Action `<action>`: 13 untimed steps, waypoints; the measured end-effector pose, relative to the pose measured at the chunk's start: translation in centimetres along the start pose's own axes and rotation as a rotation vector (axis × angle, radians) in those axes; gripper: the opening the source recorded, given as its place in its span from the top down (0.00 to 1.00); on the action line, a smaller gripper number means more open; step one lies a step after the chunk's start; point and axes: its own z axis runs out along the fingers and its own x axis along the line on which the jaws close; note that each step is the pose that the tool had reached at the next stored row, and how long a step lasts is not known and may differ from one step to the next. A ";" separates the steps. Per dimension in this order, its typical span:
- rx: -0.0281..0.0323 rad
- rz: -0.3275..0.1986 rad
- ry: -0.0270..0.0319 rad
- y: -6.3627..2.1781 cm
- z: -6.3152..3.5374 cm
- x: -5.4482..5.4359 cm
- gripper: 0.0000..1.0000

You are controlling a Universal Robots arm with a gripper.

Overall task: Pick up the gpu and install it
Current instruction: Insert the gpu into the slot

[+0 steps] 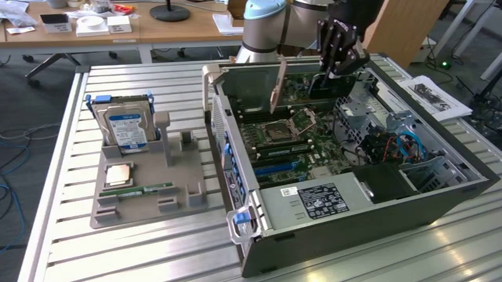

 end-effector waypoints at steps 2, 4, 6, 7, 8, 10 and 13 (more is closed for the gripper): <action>0.0001 0.000 0.0000 0.09 0.01 0.0 0.73; 0.0001 0.000 0.0001 0.18 0.01 0.0 0.73; 0.0003 0.000 0.0002 0.26 0.02 0.0 0.73; 0.0005 0.000 0.0000 0.30 0.04 0.0 0.73; 0.0006 0.000 0.0000 0.35 0.05 0.0 0.73; 0.0008 0.000 0.0000 0.45 0.06 0.0 0.73; 0.0013 0.000 -0.0001 0.59 0.11 0.0 0.73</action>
